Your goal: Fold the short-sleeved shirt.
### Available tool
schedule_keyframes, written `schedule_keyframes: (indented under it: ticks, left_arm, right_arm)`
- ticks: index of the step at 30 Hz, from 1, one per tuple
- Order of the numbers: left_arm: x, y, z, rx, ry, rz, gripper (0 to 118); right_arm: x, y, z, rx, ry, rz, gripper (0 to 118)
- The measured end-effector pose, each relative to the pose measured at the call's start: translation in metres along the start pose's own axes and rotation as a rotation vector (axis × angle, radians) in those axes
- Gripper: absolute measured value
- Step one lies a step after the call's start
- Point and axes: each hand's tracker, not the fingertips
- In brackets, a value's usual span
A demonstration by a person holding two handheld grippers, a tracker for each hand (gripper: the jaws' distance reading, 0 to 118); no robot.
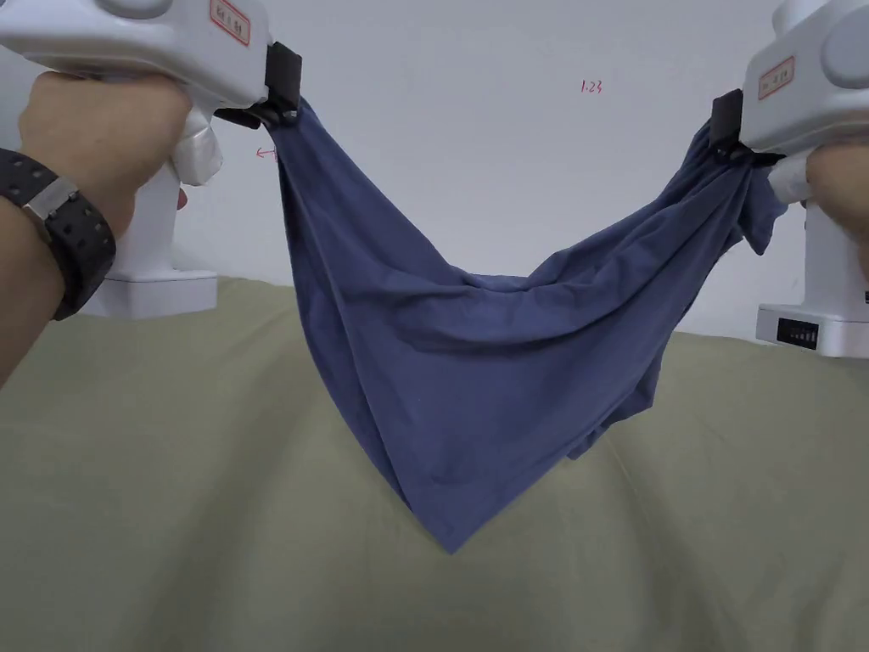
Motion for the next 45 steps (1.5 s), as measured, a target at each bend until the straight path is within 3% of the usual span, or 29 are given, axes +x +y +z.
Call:
schedule_keyframes:
  ticks: [5, 12, 21, 28, 37, 38, 39, 40, 41, 42, 45]
  left_arm:
    - [-0.009, -0.031, -0.004, -0.011, -0.01, -0.04, 4]
    - [-0.032, -0.113, 0.027, -0.115, -0.037, -0.051, 4]
    - [-0.048, -0.26, 0.089, -0.303, -0.091, 0.051, 4]
    - [-0.029, -0.368, 0.126, -0.497, -0.113, 0.108, 4]
    - [-0.024, -0.414, 0.161, -0.515, -0.145, 0.255, 4]
    - [-0.021, -0.41, 0.165, -0.484, -0.137, 0.265, 12]
    - [-0.019, -0.406, 0.17, -0.441, -0.136, 0.272, 27]
    - [-0.017, -0.399, 0.178, -0.396, -0.118, 0.287, 54]
    - [-0.015, -0.39, 0.185, -0.36, -0.102, 0.314, 87]
    - [-0.012, -0.382, 0.193, -0.319, -0.118, 0.332, 102]
    - [0.007, -0.349, 0.22, -0.176, -0.088, 0.25, 106]
  right_arm:
    - [0.005, -0.039, -0.003, -0.024, 0.023, 0.042, 8]
    - [0.037, -0.098, 0.009, -0.101, 0.038, 0.019, 8]
    - [0.082, -0.215, 0.049, -0.252, 0.044, -0.064, 8]
    - [0.091, -0.323, 0.079, -0.418, 0.029, -0.121, 8]
    - [0.099, -0.353, 0.097, -0.482, 0.0, -0.181, 9]
    - [0.099, -0.35, 0.1, -0.482, 0.008, -0.189, 18]
    - [0.098, -0.345, 0.107, -0.465, 0.031, -0.198, 40]
    - [0.096, -0.338, 0.116, -0.418, 0.044, -0.185, 76]
    - [0.094, -0.331, 0.129, -0.376, 0.046, -0.184, 108]
    - [0.091, -0.326, 0.143, -0.322, 0.06, -0.185, 116]
    - [0.074, -0.305, 0.198, -0.161, 0.044, -0.162, 116]
